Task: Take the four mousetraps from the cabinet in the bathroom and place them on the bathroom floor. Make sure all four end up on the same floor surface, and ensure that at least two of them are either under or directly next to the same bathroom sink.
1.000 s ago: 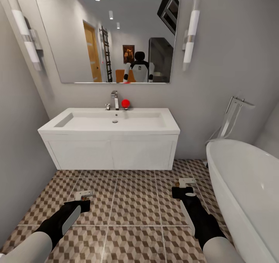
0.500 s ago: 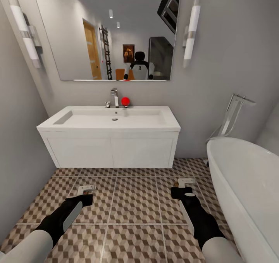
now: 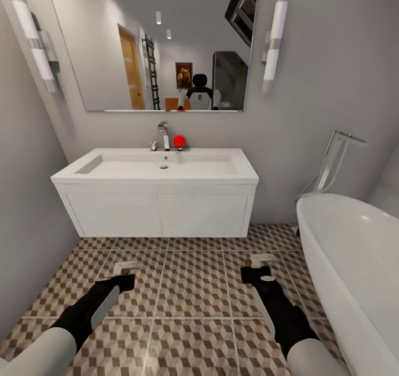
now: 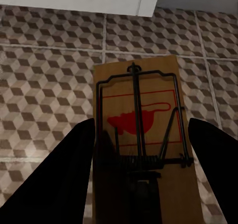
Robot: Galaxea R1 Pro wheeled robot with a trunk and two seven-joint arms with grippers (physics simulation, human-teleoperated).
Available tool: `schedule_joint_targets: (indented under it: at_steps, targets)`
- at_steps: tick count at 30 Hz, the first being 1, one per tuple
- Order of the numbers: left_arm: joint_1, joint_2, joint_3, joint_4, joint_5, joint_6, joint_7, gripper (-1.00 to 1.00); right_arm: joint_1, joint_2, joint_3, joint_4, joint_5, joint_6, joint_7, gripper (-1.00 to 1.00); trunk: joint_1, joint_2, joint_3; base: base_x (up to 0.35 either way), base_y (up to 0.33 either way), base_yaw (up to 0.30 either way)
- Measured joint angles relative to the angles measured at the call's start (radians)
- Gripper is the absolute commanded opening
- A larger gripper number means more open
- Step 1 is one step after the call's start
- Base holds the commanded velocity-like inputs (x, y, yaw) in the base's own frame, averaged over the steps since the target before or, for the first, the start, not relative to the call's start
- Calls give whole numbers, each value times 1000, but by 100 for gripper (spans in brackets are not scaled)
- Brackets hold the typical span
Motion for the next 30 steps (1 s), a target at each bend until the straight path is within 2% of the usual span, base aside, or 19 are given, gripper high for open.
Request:
schedule_joint_targets:
  at_steps: [7,13,23,30]
  targets:
    - [0,0,-52,-3,-5,0,4,-100,0,1,35,-1,0,-6,0,-100,27,-49,-22,0,0,0]
    - [0,1,-58,-4,-5,0,4,-100,0,1,55,0,0,-53,-1,-100,50,-91,-41,0,0,0]
    - [0,6,-58,-3,-6,1,5,-100,0,1,57,1,0,-63,1,-100,88,-161,-72,0,0,0]
    - [0,28,-55,-2,-6,5,5,-100,0,1,59,1,0,-65,2,-100,115,-210,-94,0,0,0]
